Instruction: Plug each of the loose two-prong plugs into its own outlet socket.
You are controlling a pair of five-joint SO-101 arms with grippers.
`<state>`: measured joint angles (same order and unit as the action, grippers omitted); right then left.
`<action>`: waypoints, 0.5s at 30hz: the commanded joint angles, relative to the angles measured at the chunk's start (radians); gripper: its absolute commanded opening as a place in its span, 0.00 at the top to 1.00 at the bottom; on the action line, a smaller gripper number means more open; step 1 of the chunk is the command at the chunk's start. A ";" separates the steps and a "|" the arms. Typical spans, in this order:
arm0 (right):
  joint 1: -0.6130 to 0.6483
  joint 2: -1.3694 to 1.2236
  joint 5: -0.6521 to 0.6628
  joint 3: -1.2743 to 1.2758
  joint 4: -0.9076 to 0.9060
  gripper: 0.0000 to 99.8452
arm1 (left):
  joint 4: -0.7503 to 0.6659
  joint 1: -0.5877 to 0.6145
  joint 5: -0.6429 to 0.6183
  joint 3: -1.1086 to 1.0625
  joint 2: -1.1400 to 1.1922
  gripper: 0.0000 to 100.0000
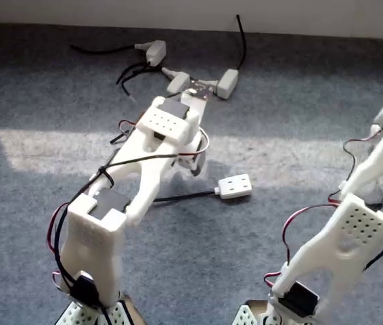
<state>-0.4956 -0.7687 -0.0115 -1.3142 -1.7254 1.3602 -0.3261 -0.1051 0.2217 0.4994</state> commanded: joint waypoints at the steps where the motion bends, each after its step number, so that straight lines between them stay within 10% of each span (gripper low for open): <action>1: 0.142 0.180 -0.032 0.114 -0.042 0.99 | -0.032 0.062 -0.009 0.013 -0.067 0.79; 15: 0.605 0.420 -0.034 0.332 -0.030 0.99 | -0.032 0.222 -0.152 0.042 -0.071 0.79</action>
<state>0.0384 -0.4281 -0.0407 -0.9766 -1.7254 1.3372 -0.1481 -0.2186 0.2217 0.4994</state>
